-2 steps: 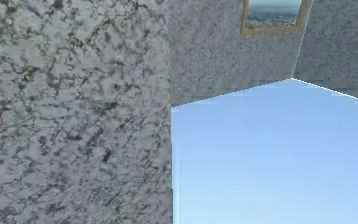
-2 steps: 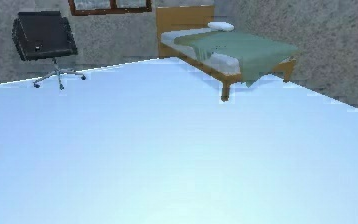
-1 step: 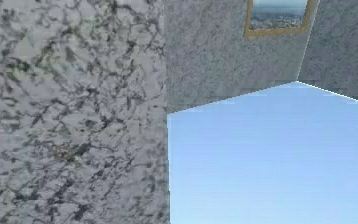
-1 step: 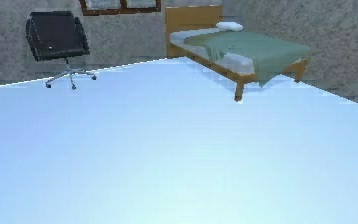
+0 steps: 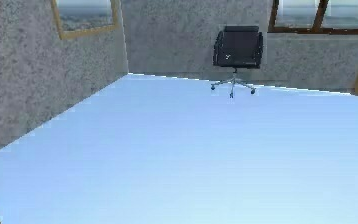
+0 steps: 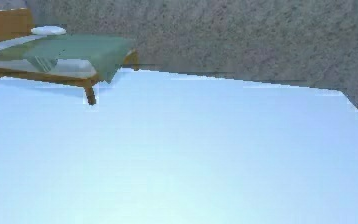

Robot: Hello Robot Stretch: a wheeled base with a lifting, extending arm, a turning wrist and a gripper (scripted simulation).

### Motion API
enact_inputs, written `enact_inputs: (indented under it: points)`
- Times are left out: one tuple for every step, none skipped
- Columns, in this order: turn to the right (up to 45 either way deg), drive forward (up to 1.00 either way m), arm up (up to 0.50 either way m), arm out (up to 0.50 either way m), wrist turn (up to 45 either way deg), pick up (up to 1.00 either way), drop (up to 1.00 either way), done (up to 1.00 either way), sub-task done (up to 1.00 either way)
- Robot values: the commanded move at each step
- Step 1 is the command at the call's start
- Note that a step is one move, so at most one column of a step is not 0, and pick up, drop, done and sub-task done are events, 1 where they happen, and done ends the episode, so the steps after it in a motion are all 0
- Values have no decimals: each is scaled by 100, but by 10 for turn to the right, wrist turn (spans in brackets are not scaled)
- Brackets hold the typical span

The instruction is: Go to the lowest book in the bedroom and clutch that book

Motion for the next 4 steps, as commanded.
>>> enact_inputs:
  points:
    - [450,0,0,0,0,0,0,0,0]
    - [450,0,0,0,0,0,0,0,0]
    - [150,0,0,0,0,0,0,0,0]
    - [0,5,0,0,0,0,0,0,0]
